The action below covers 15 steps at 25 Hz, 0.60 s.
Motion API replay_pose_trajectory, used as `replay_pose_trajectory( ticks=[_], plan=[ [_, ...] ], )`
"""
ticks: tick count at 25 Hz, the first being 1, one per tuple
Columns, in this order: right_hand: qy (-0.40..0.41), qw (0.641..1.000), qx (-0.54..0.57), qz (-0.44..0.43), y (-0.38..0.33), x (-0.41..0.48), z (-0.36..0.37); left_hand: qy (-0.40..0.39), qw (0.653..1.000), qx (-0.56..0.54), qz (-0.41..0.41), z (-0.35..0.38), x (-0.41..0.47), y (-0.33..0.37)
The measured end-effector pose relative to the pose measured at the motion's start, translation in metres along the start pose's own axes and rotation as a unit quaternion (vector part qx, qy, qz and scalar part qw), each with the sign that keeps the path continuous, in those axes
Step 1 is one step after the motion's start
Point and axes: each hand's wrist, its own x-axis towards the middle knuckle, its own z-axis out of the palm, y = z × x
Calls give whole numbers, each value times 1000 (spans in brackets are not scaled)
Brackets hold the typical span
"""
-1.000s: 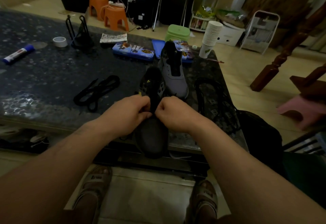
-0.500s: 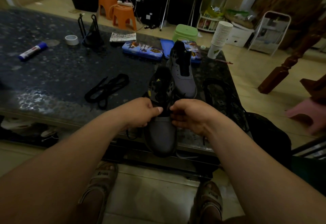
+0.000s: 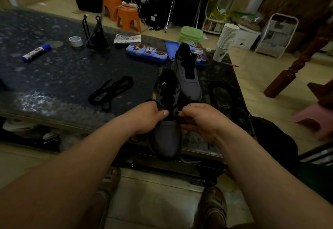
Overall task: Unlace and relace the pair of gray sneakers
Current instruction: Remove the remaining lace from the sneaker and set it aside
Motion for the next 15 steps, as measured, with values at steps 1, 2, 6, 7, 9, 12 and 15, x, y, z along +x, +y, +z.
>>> replay_pose_trajectory(
  ticks=[1, 2, 6, 7, 9, 12, 15],
  plan=[
    [4, 1000, 14, 6, 3, -4, -3, -4, 1000, 0, -1, 0, 0, 0],
    [16, 1000, 14, 20, 4, -5, -4, -8, 1000, -3, 0, 0, 1, 0],
    [27, 993, -108, 33, 3, 8, 3, -11, 1000, -13, -4, 0, 2, -1],
    [15, 990, -142, 4, 3, 11, 5, -5, 1000, -16, -9, 1, 2, -1],
    [-7, 986, -156, -51, 4, 10, 1, 1, 1000, -12, -17, 2, 3, -1],
    [-55, 992, -103, -56, 1, -12, -21, -6, 1000, -4, -20, 1, 1, -1],
    [-56, 989, -133, 21, -5, -24, -30, -23, 996, -76, -29, 0, -2, 1]
  ],
)
